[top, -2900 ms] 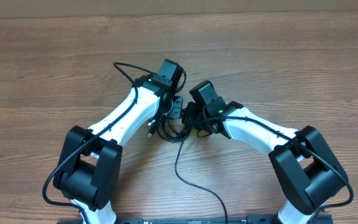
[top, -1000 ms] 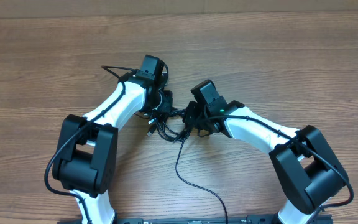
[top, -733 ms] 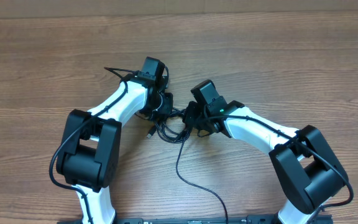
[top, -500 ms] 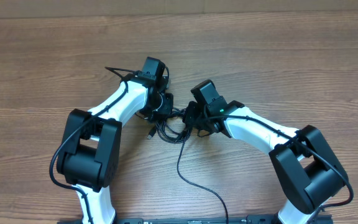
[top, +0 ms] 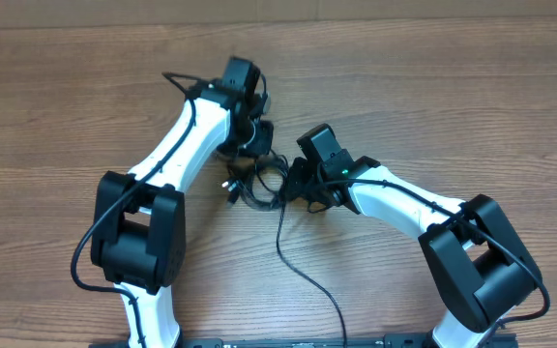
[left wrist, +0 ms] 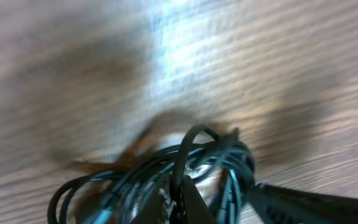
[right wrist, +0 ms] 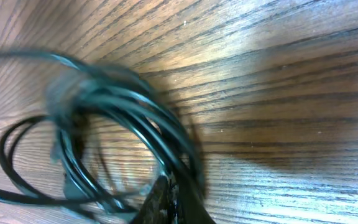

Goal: Untangle cables

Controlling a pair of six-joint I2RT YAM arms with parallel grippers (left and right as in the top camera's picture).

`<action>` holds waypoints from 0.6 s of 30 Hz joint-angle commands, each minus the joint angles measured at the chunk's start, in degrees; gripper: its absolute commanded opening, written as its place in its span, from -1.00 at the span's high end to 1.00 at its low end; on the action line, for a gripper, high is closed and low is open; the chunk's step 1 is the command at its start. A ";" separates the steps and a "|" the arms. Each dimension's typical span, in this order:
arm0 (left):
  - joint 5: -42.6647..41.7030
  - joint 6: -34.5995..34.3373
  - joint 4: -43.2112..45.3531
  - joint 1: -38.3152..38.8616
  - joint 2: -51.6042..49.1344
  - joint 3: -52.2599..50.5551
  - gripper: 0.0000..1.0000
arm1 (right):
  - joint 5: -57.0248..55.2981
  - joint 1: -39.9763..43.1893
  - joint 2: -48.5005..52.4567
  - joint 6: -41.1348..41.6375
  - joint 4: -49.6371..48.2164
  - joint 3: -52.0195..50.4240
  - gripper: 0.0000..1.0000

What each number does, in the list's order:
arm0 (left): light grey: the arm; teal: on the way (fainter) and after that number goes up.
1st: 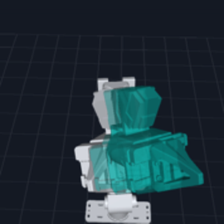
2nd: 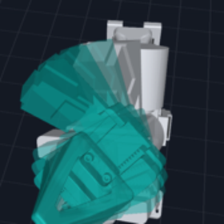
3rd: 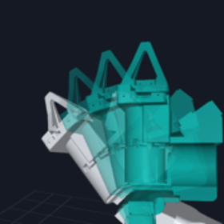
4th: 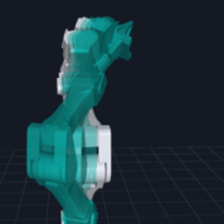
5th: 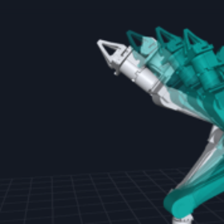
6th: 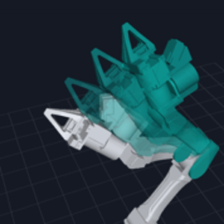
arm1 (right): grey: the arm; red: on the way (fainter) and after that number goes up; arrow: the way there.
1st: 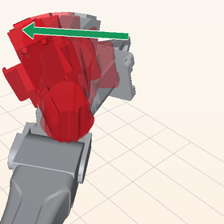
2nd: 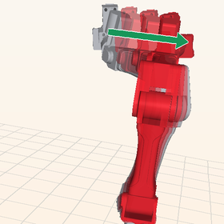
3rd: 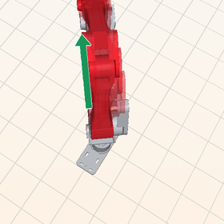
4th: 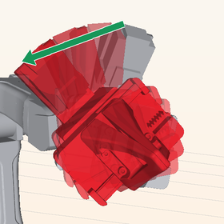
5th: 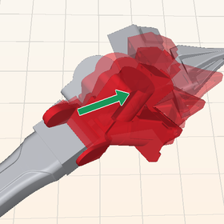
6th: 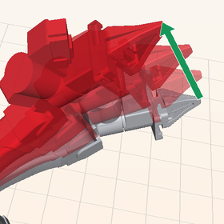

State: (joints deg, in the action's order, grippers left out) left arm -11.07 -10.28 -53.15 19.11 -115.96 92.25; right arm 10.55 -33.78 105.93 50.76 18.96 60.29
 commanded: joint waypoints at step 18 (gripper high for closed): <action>6.64 6.03 5.11 1.16 20.28 8.52 0.92 | 37.97 15.39 0.59 -15.63 -2.36 -0.22 0.84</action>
State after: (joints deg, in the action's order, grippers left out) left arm -2.15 -7.05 -48.80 19.90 -99.24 99.07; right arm 32.69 -21.54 106.04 43.00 17.89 60.29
